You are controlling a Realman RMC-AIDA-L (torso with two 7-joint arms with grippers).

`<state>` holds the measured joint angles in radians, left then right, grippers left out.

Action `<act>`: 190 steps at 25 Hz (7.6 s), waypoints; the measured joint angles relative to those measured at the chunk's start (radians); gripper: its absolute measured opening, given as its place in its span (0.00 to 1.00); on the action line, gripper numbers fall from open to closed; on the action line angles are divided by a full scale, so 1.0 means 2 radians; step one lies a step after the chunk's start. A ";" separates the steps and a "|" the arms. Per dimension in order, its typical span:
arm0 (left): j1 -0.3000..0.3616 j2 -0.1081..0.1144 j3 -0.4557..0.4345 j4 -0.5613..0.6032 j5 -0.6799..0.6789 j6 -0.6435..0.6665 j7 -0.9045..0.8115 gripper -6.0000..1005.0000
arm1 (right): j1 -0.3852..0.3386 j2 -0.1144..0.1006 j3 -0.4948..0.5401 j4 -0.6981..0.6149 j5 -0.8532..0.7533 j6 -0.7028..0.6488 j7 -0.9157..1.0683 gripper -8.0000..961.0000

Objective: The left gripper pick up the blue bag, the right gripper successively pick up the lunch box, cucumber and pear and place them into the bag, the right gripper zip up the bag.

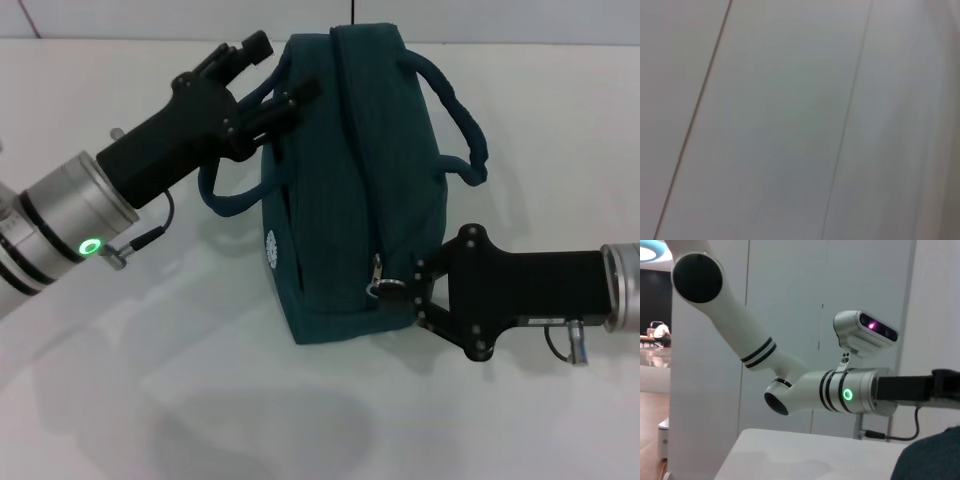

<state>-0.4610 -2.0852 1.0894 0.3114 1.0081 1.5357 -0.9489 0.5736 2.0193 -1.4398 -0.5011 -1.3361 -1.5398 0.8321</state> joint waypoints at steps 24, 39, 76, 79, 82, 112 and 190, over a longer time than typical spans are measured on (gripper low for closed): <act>0.103 -0.004 0.034 -0.087 -0.021 0.064 0.109 0.88 | 0.005 0.002 0.004 -0.009 0.094 0.011 -0.058 0.02; 0.069 -0.003 0.110 -0.098 -0.009 0.044 0.112 0.82 | 0.007 0.004 0.003 -0.008 0.113 0.014 -0.084 0.02; 0.043 -0.001 0.113 -0.087 -0.015 -0.006 0.135 0.24 | -0.007 0.004 0.000 0.016 0.190 -0.001 -0.134 0.02; 0.042 -0.003 0.113 -0.087 -0.002 0.001 0.165 0.20 | -0.006 0.004 0.000 0.030 0.230 0.005 -0.141 0.02; 0.038 -0.003 0.114 -0.087 0.005 0.001 0.169 0.15 | -0.006 0.004 0.000 0.045 0.271 0.010 -0.151 0.02; 0.027 -0.010 0.100 -0.087 -0.039 0.062 0.166 0.33 | -0.015 0.004 -0.107 0.070 0.433 0.022 -0.263 0.02; 0.039 0.003 0.096 -0.039 -0.033 0.000 0.201 0.06 | -0.058 0.004 -0.222 0.137 0.667 0.018 -0.170 0.02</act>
<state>-0.3820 -2.0802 1.2816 0.2329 0.9418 1.5357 -0.5467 0.4577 2.0269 -1.8843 -0.2273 -0.0014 -1.5028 0.4912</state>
